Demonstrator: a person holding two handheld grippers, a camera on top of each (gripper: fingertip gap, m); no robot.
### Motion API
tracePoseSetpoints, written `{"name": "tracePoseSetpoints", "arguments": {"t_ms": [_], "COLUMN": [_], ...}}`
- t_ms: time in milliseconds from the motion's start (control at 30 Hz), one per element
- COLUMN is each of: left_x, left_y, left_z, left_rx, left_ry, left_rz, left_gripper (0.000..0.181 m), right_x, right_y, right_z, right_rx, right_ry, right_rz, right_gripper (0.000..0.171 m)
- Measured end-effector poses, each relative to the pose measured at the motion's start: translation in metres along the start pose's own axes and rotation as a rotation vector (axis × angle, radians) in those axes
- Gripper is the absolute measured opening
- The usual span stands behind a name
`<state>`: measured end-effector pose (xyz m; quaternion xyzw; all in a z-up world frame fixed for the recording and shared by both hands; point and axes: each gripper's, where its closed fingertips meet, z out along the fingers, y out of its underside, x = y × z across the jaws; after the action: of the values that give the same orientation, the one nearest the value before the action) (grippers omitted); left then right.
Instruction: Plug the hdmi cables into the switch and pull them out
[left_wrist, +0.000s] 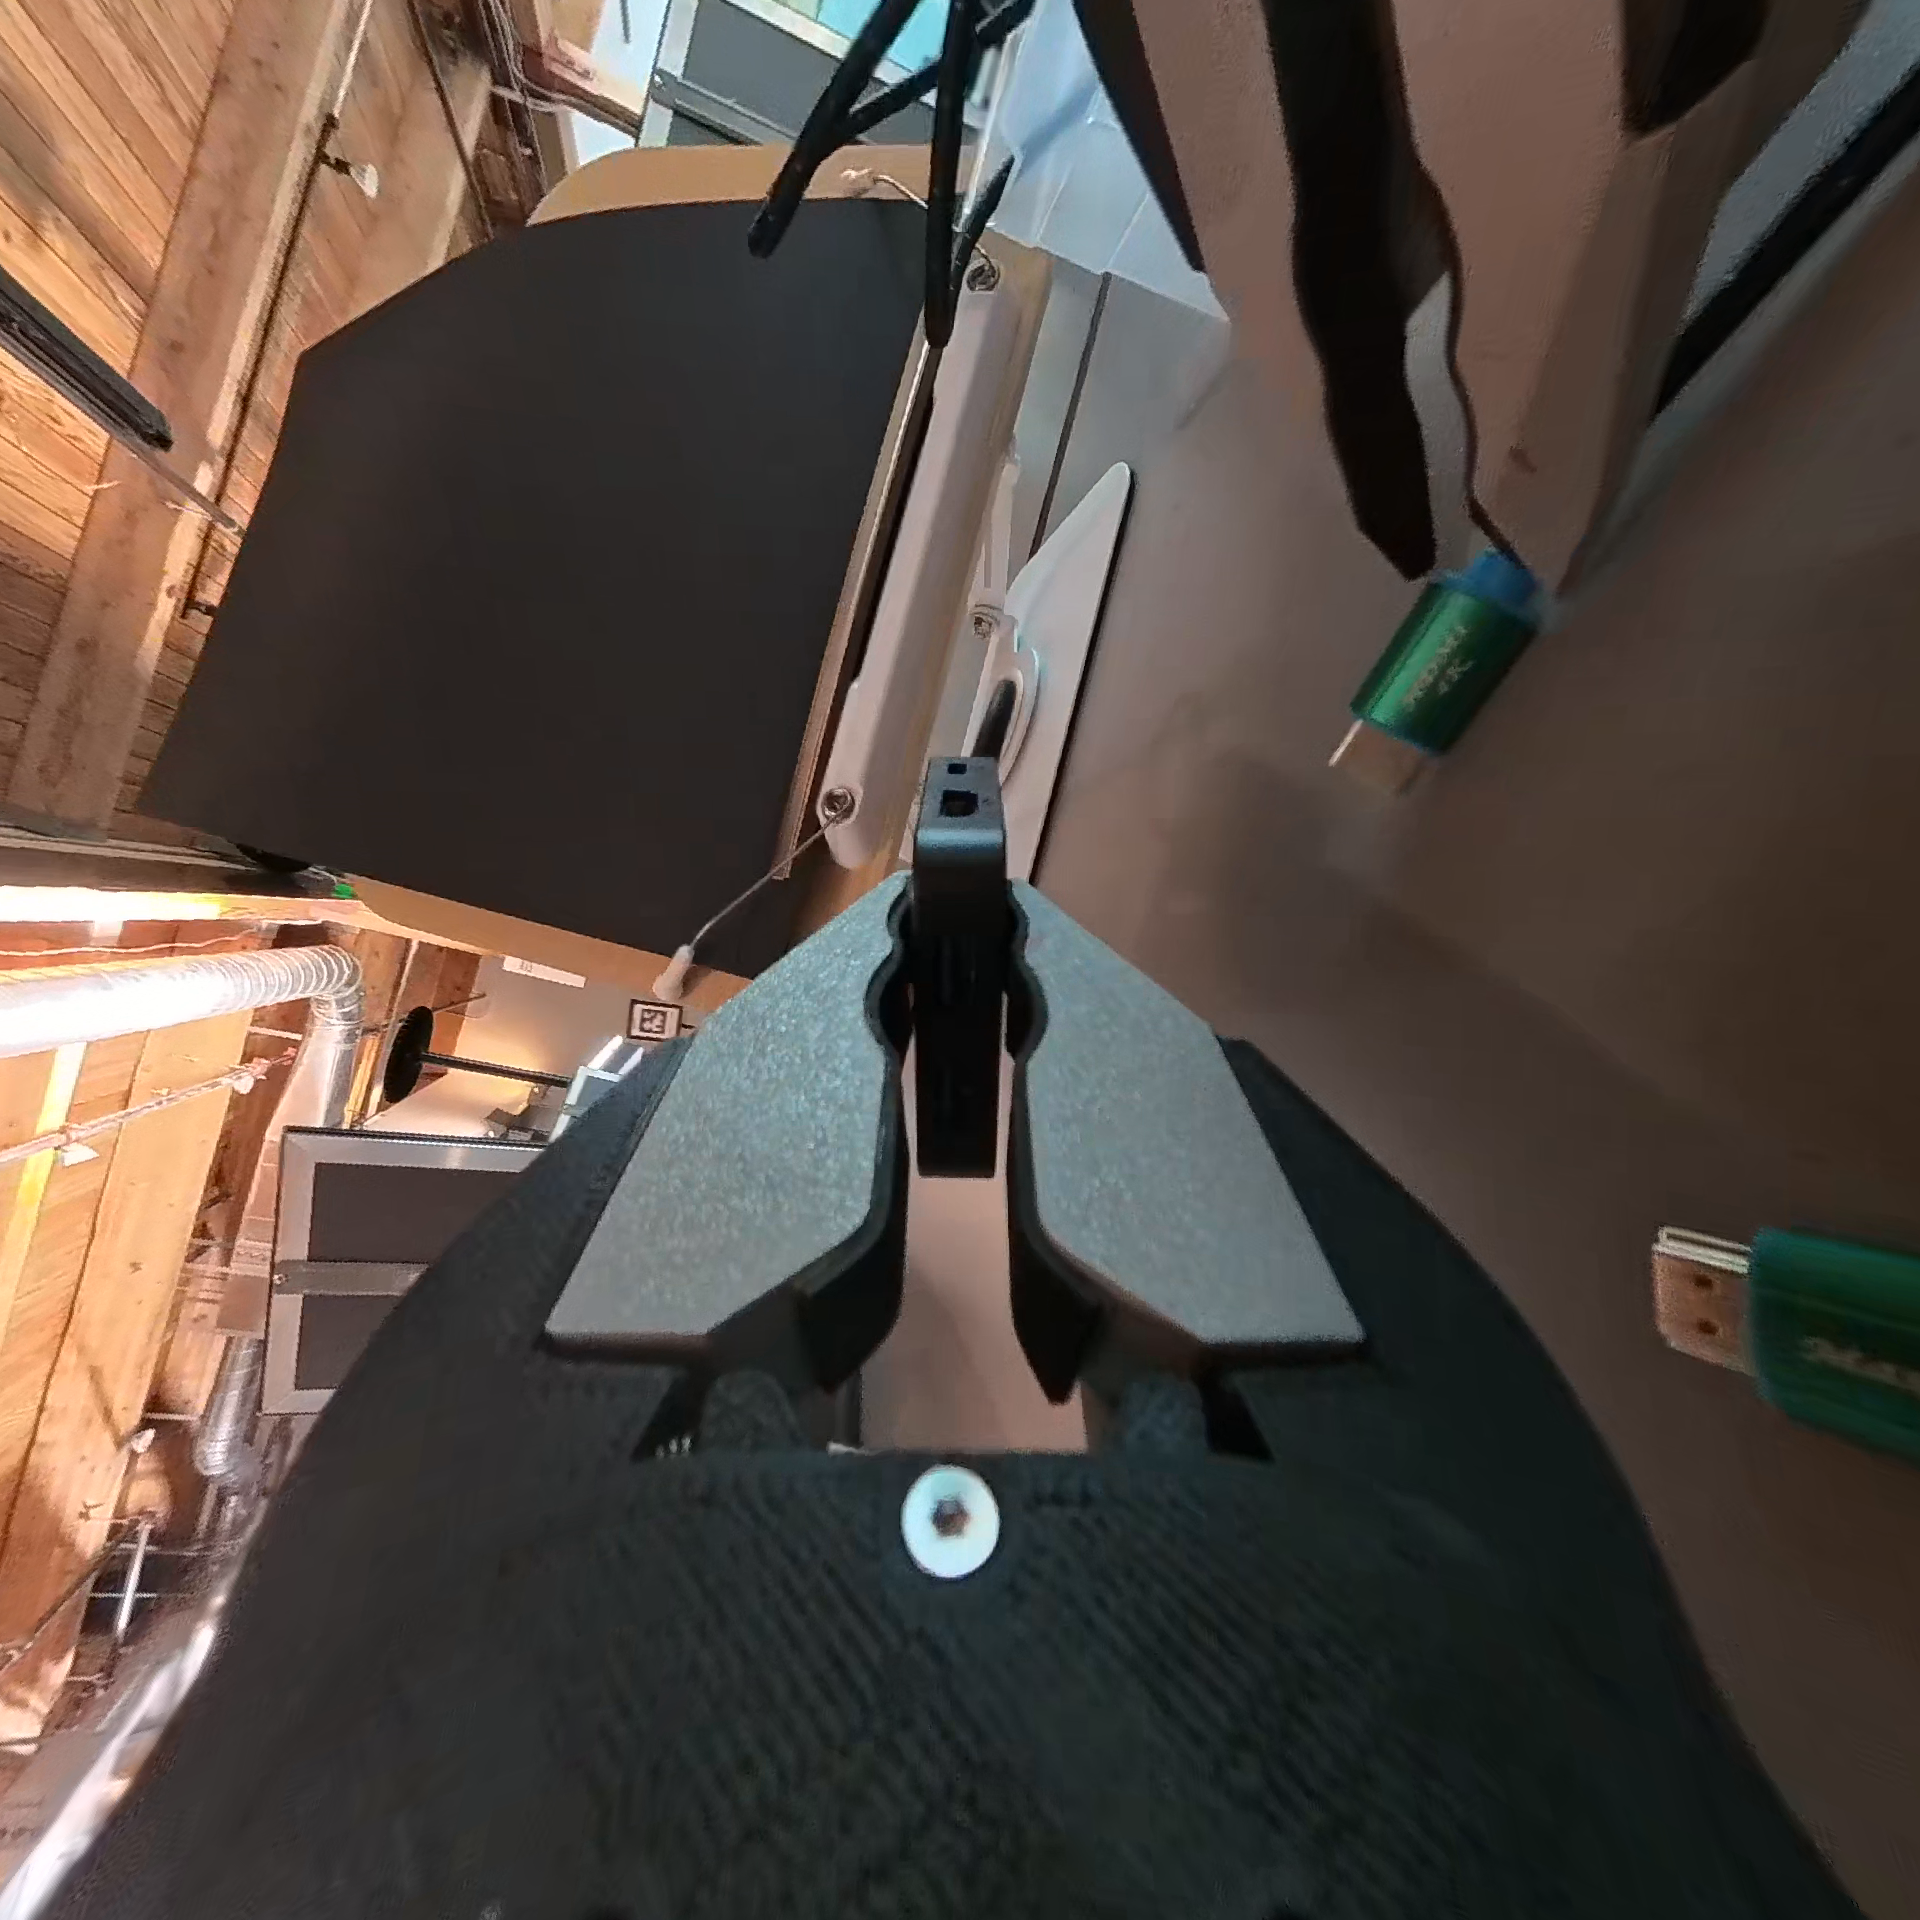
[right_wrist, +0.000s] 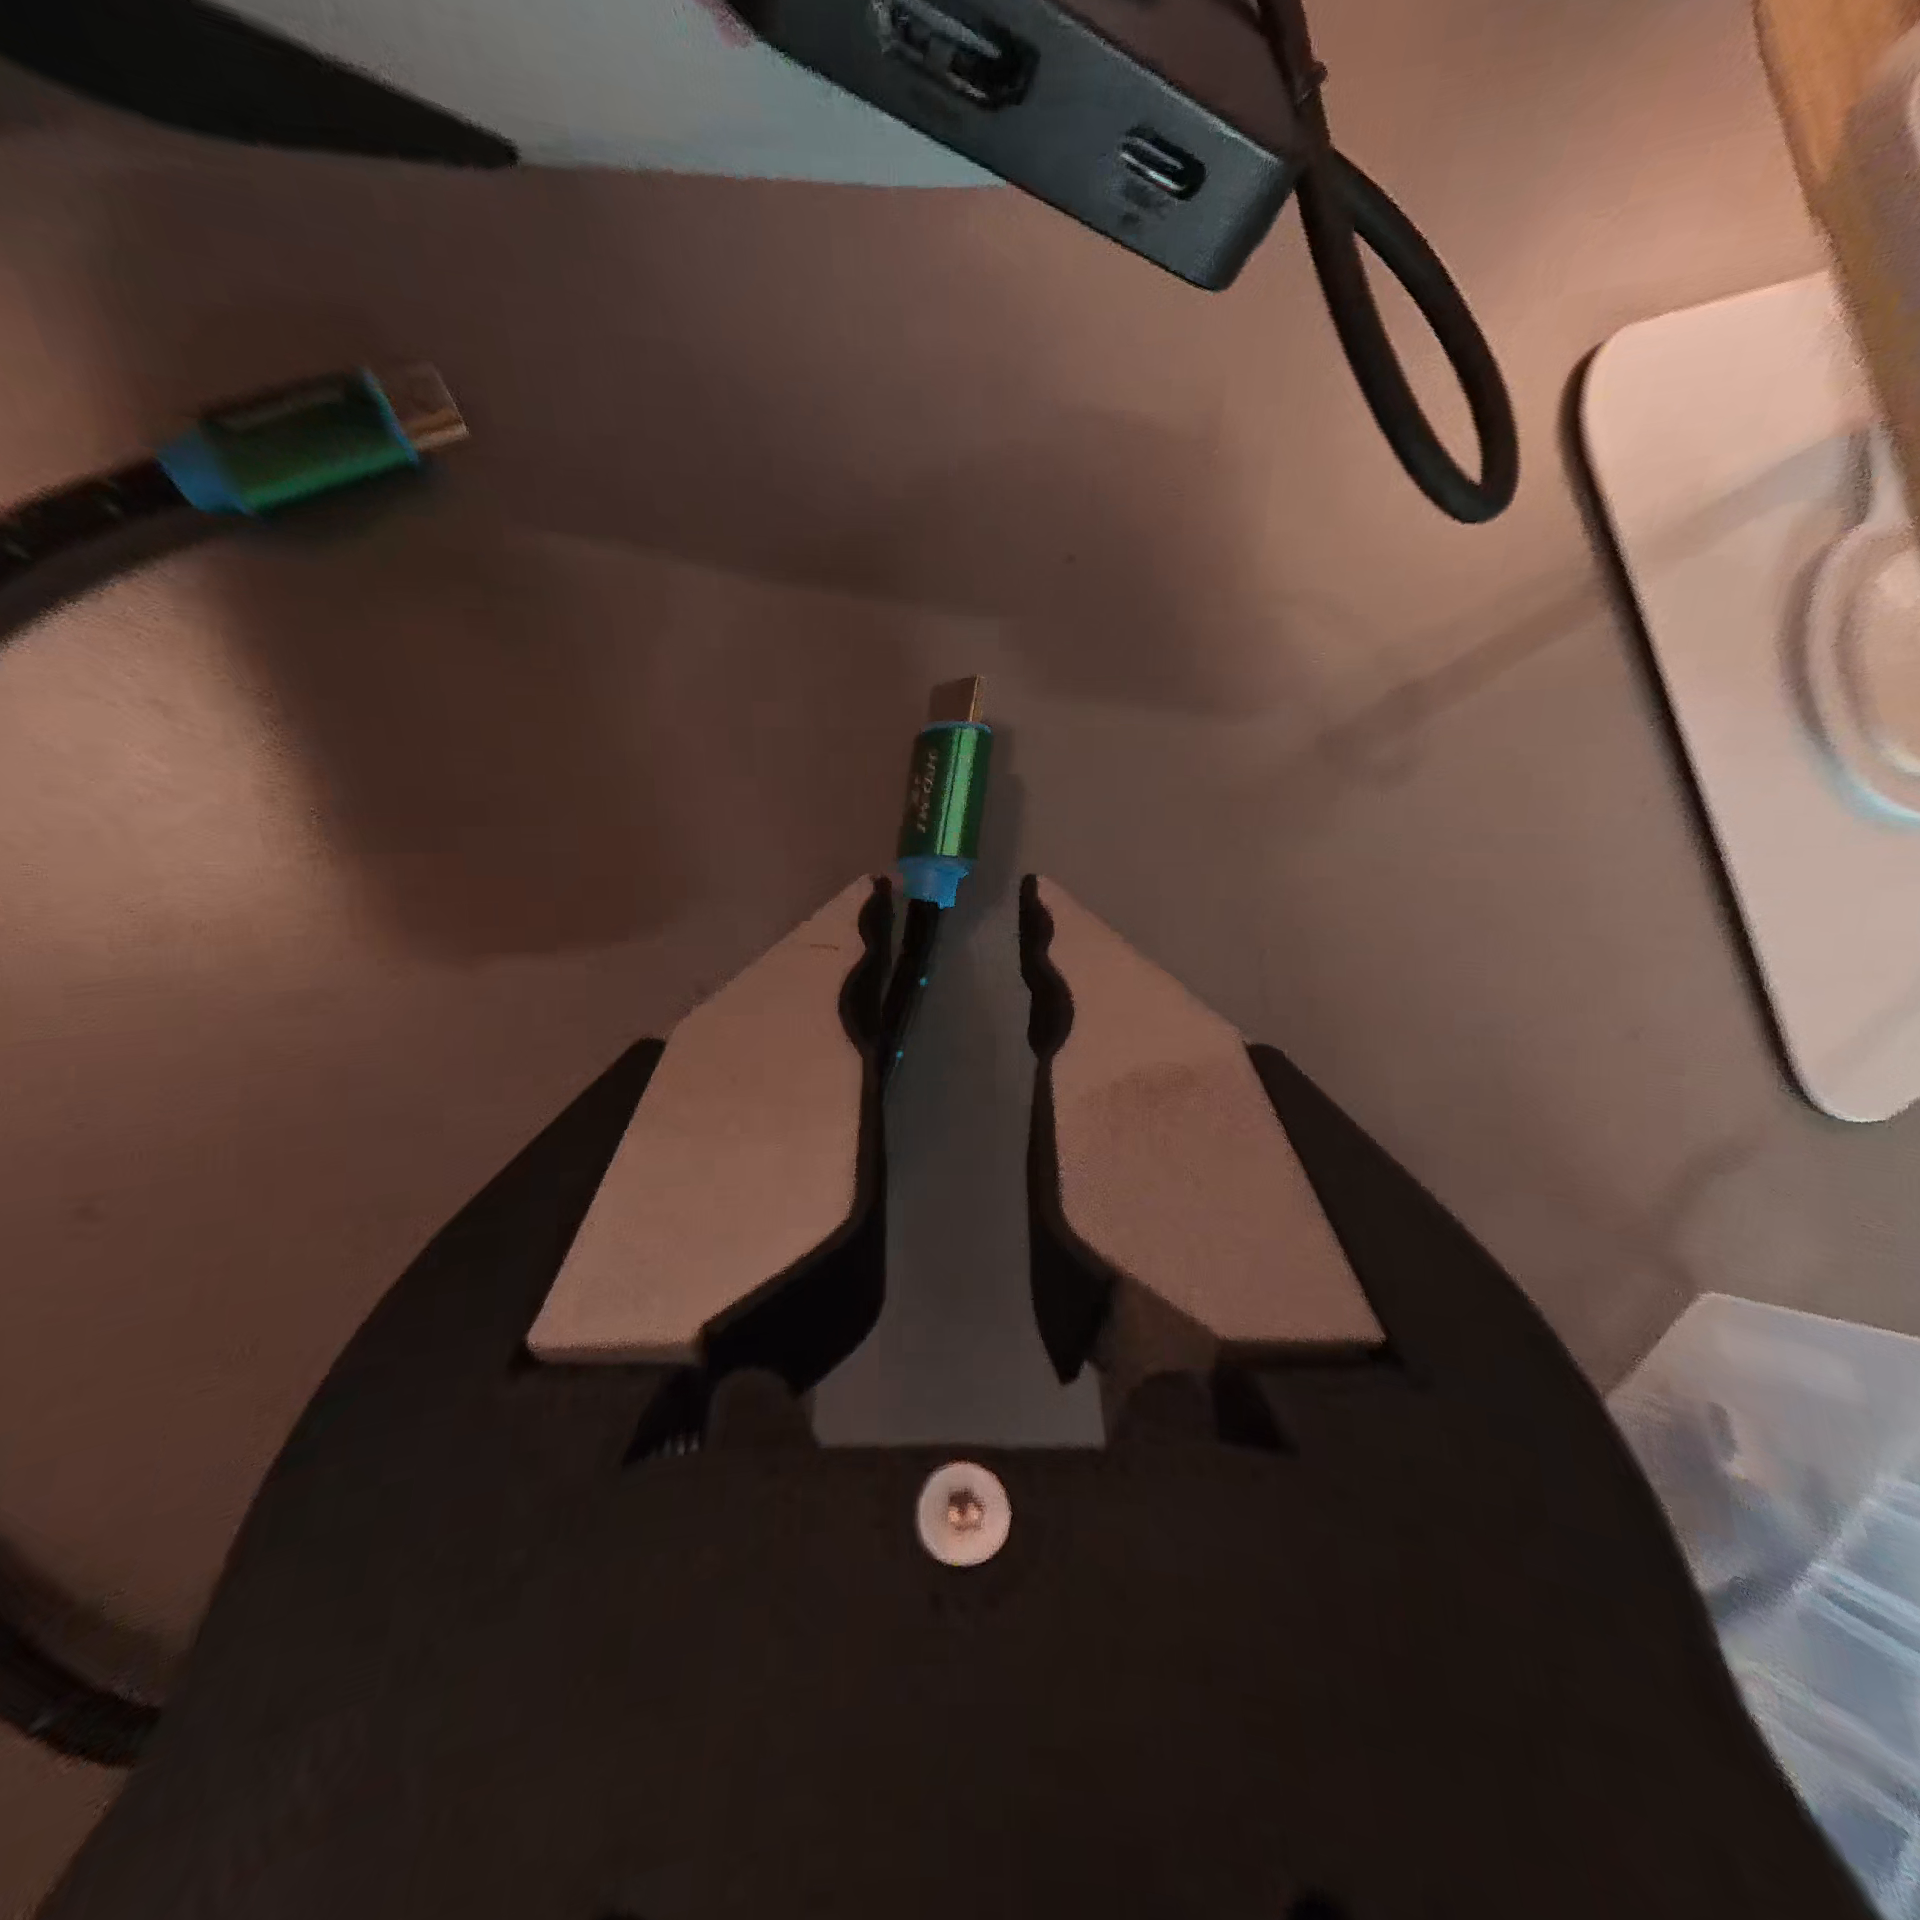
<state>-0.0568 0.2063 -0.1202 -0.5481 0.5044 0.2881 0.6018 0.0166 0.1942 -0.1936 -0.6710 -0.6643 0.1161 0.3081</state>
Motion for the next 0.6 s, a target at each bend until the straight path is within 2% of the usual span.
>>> {"name": "tracePoseSetpoints", "arguments": {"t_ms": [200,467,600], "left_x": [0.006,0.01,0.014], "left_y": [0.003,-0.001,0.005], "left_z": [0.003,0.003,0.006], "left_rx": [-0.013,-0.001,-0.033], "left_ry": [0.017,0.028,0.013], "left_rz": [0.029,0.039,0.136], "left_gripper": [0.011,0.011,0.011], "right_x": [-0.001,0.004,0.012], "right_y": [0.001,0.0,-0.002], "right_z": [-0.001,0.006,0.006], "right_rx": [0.001,-0.012,-0.008], "right_ry": [0.071,0.156,0.16], "right_rz": [-0.158,-0.229,-0.095], "right_gripper": [0.02,0.007,0.006]}}
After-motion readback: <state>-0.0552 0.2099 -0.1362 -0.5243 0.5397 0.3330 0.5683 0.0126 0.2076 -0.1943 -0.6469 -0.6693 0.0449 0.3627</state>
